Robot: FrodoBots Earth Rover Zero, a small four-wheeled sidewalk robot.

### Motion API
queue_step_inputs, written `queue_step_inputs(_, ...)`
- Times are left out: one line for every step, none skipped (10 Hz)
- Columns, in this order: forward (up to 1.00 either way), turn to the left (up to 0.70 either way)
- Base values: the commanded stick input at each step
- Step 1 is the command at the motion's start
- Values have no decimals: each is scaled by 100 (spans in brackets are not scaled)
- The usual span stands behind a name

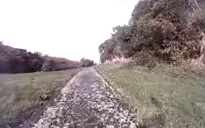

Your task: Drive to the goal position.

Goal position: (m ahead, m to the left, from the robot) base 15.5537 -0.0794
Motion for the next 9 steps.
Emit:
queue_step_inputs(100, 0)
queue_step_inputs(100, 0)
queue_step_inputs(100, 0)
queue_step_inputs(100, 0)
queue_step_inputs(100, 0)
queue_step_inputs(100, 0)
queue_step_inputs(100, 0)
queue_step_inputs(100, 0)
queue_step_inputs(100, 0)
